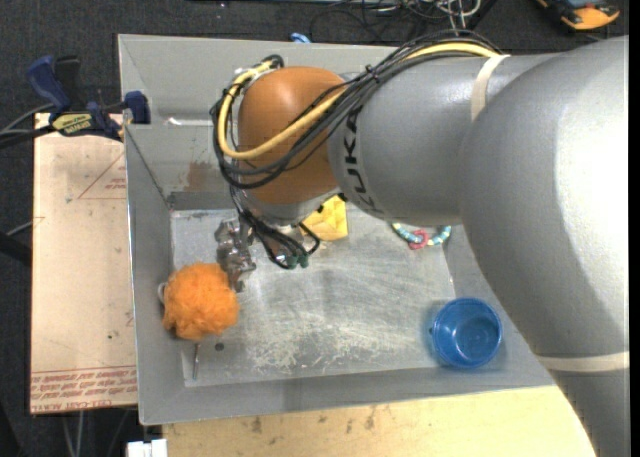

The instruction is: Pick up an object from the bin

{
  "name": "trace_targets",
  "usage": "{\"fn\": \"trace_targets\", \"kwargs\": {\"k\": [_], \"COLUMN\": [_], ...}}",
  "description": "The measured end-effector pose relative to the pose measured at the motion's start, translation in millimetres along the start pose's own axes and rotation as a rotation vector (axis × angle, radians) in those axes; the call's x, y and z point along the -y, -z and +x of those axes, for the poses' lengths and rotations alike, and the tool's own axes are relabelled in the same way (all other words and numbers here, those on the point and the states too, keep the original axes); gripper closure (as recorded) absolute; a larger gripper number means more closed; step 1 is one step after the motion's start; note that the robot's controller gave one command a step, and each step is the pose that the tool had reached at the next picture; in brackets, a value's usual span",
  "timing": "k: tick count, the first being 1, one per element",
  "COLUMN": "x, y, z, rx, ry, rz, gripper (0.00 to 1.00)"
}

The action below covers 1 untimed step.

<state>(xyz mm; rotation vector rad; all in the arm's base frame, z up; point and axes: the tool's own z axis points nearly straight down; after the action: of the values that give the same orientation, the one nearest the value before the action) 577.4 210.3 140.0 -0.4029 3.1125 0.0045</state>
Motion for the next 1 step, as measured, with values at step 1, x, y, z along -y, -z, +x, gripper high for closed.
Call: {"fn": "trace_targets", "kwargs": {"k": [1], "x": [4.0], "y": [97.5], "z": [-10.8], "rx": [0.004], "ry": [-0.243], "rz": [0.001], "gripper": [0.00]}}
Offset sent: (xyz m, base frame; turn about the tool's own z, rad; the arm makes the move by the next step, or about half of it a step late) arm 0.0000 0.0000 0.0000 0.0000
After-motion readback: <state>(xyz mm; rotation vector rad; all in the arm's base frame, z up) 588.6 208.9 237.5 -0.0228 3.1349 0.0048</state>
